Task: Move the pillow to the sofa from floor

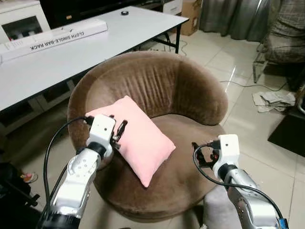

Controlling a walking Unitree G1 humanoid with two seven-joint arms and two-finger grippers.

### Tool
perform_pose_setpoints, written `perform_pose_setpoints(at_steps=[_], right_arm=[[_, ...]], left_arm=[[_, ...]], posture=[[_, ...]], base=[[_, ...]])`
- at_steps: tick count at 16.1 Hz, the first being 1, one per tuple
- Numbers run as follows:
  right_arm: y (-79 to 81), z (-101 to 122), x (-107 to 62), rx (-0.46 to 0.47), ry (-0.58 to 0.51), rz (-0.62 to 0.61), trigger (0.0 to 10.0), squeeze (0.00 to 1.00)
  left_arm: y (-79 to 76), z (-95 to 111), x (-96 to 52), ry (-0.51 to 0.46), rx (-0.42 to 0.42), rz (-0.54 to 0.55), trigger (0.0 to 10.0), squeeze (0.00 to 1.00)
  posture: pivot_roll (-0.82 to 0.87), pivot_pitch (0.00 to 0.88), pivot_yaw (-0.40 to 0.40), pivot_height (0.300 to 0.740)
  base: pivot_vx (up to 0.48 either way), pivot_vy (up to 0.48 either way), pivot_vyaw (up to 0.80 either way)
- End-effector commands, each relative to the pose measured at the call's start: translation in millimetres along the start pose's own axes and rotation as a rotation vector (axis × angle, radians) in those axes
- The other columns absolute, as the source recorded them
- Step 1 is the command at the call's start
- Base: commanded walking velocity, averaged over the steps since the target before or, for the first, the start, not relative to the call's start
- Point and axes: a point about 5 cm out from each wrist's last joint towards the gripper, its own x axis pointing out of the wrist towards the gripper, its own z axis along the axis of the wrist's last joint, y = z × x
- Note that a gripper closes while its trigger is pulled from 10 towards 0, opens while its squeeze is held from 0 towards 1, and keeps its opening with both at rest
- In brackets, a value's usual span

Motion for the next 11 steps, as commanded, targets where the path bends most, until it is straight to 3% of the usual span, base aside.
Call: perform_pose_setpoints(at_steps=[1, 6, 11], right_arm=[[0.2, 7.4, 3.2, -0.008, -0.012, -0.007, 10.0, 0.0], [10.1, 14.1, 12.5, -0.093, -0.014, 0.051, 10.0, 0.0], [12.3, 17.7, 15.7, -0.117, -0.005, 0.089, 10.0, 0.0]], left_arm=[[1.8, -4.5, -3.1, 0.038, 0.02, 0.015, 10.0, 0.0], [-2.9, -1.4, -3.6, 0.058, -0.024, 0.068, 10.0, 0.0], [0.6, 1.3, -7.1, 0.05, -0.029, 0.084, 10.0, 0.0]], posture=[[0.12, 0.0, 0.049, 0.74], [0.12, 0.0, 0.026, 0.74], [0.13, 0.0, 0.01, 0.74]], base=[[0.0, 0.0, 0.0], [0.0, 0.0, -0.77], [0.0, 0.0, -0.8]])
